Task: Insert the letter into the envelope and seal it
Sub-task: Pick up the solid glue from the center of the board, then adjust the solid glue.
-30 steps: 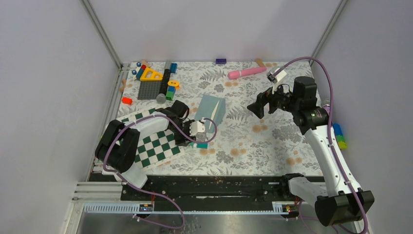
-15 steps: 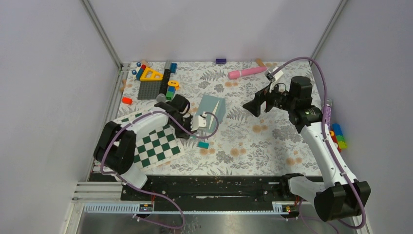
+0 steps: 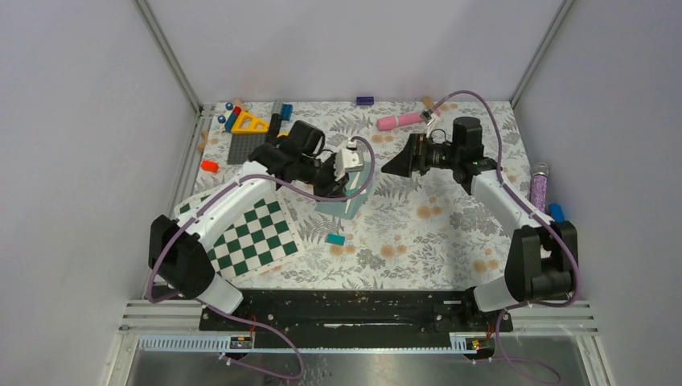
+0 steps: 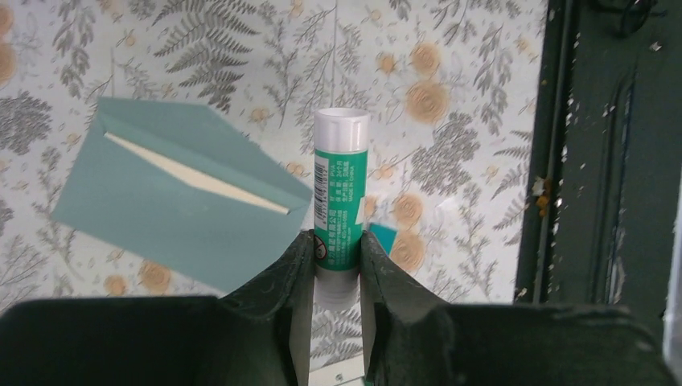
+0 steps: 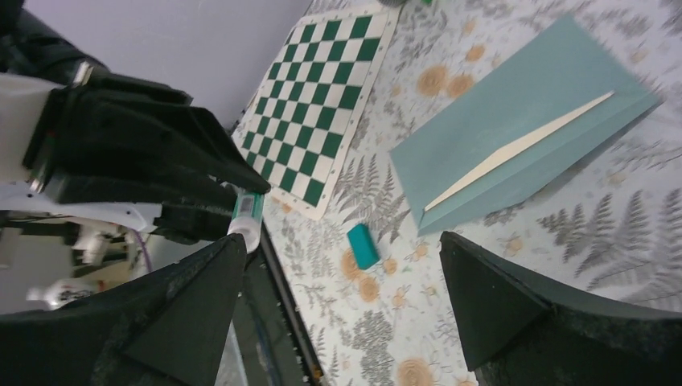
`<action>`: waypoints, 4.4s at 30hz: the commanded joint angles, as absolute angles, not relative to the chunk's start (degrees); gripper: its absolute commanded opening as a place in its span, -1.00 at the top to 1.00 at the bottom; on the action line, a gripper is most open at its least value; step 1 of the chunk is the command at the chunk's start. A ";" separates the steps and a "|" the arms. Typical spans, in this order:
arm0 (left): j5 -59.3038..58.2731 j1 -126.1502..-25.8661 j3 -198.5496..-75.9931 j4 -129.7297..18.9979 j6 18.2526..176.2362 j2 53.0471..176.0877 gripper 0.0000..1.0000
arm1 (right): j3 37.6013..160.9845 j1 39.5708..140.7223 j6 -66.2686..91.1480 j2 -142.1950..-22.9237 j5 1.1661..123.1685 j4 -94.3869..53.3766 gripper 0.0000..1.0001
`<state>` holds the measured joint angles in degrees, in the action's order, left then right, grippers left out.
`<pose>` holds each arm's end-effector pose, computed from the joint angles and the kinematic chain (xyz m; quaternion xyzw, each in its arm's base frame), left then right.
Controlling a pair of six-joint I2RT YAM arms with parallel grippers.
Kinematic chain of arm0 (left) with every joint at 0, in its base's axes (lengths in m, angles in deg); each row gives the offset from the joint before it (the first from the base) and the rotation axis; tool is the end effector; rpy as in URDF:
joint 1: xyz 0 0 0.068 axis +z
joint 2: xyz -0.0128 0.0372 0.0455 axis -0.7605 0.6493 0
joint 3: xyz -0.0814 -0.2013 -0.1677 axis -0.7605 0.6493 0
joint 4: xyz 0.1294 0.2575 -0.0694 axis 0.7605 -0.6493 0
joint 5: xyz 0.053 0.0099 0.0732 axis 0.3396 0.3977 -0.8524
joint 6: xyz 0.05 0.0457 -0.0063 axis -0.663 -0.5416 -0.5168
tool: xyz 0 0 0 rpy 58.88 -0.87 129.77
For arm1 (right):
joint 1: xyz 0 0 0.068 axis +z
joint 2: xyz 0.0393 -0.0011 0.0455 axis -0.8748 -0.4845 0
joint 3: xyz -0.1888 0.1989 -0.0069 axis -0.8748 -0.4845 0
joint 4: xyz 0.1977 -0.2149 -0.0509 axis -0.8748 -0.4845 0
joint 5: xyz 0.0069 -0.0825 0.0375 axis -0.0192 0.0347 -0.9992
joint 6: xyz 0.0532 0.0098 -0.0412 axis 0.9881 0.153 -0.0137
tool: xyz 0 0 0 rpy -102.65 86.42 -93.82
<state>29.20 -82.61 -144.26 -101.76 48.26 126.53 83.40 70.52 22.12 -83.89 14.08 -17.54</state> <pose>0.2889 -0.2285 0.3050 0.6022 0.6708 -0.2965 0.3153 0.3539 0.1050 0.2871 -0.2223 0.7404 0.4874 0.4060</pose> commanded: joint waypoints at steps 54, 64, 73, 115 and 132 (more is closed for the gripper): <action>12.03 -91.43 -142.36 -87.23 66.01 128.73 1.00 | 87.60 81.76 28.12 -97.21 5.96 -19.42 0.05; 10.82 -91.37 -142.04 -86.16 66.70 128.40 1.00 | 88.06 81.74 27.05 -98.00 5.85 -22.24 0.14; 10.49 -91.31 -141.40 -85.18 66.94 127.89 0.58 | 88.64 81.76 27.29 -98.32 5.10 -22.67 0.75; 49.41 -67.34 -124.78 -65.68 79.20 110.34 -0.84 | 89.59 85.39 84.29 -109.21 7.81 41.69 1.00; 47.69 -63.68 -122.78 -60.93 82.62 111.45 -0.68 | 87.85 87.54 88.80 -107.94 7.58 47.29 1.00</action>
